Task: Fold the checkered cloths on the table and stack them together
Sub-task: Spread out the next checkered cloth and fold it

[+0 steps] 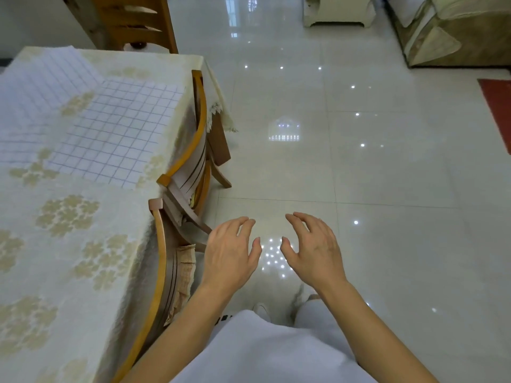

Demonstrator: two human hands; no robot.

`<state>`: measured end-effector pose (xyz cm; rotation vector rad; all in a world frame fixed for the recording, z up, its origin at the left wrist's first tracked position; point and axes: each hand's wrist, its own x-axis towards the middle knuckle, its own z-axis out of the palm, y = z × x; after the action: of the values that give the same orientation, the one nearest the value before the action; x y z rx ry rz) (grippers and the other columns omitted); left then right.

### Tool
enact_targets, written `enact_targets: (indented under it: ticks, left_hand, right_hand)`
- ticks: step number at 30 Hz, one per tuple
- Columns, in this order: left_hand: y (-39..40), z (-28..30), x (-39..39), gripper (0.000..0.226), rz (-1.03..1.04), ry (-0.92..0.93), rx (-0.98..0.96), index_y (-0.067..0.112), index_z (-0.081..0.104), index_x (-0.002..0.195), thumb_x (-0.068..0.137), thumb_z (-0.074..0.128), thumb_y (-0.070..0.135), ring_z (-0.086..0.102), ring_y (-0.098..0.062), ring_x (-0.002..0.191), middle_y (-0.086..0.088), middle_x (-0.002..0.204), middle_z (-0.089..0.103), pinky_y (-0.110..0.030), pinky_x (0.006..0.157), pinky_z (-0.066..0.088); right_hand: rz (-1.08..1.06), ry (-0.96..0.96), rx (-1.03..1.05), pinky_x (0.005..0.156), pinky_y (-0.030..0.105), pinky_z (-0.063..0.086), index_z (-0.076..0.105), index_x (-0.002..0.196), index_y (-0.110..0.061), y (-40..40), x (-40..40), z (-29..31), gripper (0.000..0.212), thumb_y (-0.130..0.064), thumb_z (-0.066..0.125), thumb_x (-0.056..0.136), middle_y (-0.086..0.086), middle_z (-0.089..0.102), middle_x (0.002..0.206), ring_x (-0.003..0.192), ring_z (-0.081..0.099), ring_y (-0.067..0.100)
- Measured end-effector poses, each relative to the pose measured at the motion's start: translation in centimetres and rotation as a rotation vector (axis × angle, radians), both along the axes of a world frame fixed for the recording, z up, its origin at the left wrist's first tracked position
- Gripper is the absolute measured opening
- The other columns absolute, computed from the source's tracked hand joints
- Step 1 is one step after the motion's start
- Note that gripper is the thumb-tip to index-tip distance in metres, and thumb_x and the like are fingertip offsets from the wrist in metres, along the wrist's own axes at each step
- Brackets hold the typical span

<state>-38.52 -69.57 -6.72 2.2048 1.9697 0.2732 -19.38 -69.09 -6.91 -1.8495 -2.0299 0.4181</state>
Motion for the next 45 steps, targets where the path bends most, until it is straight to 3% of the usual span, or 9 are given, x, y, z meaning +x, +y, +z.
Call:
enact_targets:
  ticks: [17, 24, 29, 36, 41, 45]
  left_hand:
    - [24.8, 0.4, 8.5, 0.043, 0.160, 0.042, -0.027, 0.020, 0.057, 0.134, 0.096, 0.051, 0.040, 0.057, -0.014, 0.121, 0.002, 0.133, 0.062, -0.033, 0.106, 0.041]
    - [31.4, 1.5, 8.8, 0.042, 0.329, -0.008, 0.003, 0.017, 0.058, 0.133, 0.096, 0.053, 0.037, 0.058, -0.017, 0.120, -0.001, 0.132, 0.062, -0.038, 0.103, 0.048]
    - [33.8, 2.6, 6.3, 0.042, 0.456, -0.048, 0.094, 0.013, 0.060, 0.129, 0.096, 0.048, 0.035, 0.060, -0.019, 0.116, -0.004, 0.126, 0.064, -0.039, 0.097, 0.051]
    - [36.9, 4.0, 0.1, 0.037, 0.661, -0.097, 0.200, 0.010, 0.061, 0.126, 0.094, 0.056, 0.028, 0.060, -0.020, 0.112, -0.006, 0.125, 0.063, -0.035, 0.095, 0.050]
    - [39.0, 3.1, -6.7, 0.040, 0.791, -0.099, 0.157, 0.011, 0.060, 0.128, 0.095, 0.050, 0.032, 0.058, -0.021, 0.115, -0.004, 0.128, 0.062, -0.037, 0.100, 0.047]
    - [39.7, 2.6, -11.7, 0.040, 0.903, -0.121, 0.105, 0.016, 0.058, 0.130, 0.098, 0.045, 0.036, 0.056, -0.023, 0.120, -0.004, 0.133, 0.060, -0.041, 0.103, 0.045]
  right_hand:
    - [0.228, 0.005, 0.041, 0.099, 0.048, 0.051, 0.064, 0.127, -0.013, 28.9, 7.8, 0.4, 0.050, -0.040, 0.046, 0.089, 0.007, 0.065, 0.124, 0.112, 0.062, 0.027]
    - [0.381, -0.012, 0.068, 0.101, 0.045, 0.049, 0.064, 0.127, -0.015, 38.6, 7.4, 1.0, 0.045, -0.033, 0.063, 0.087, 0.006, 0.065, 0.126, 0.113, 0.061, 0.025]
    - [0.511, -0.010, 0.083, 0.102, 0.045, 0.048, 0.063, 0.128, -0.016, 43.2, 3.7, 1.1, 0.046, -0.031, 0.071, 0.085, 0.006, 0.064, 0.127, 0.114, 0.061, 0.025]
    - [0.694, 0.020, 0.101, 0.104, 0.046, 0.046, 0.062, 0.129, -0.017, 48.9, -4.5, 1.1, 0.045, -0.034, 0.063, 0.087, 0.004, 0.063, 0.127, 0.115, 0.059, 0.024]
    - [0.776, 0.055, 0.116, 0.100, 0.037, 0.044, 0.064, 0.127, -0.014, 52.8, -12.4, 1.1, 0.044, -0.032, 0.060, 0.087, 0.004, 0.063, 0.127, 0.113, 0.058, 0.024]
    - [0.878, 0.041, 0.137, 0.097, 0.038, 0.046, 0.066, 0.124, -0.012, 55.0, -18.7, 1.7, 0.041, -0.029, 0.065, 0.087, 0.007, 0.064, 0.125, 0.112, 0.058, 0.024]
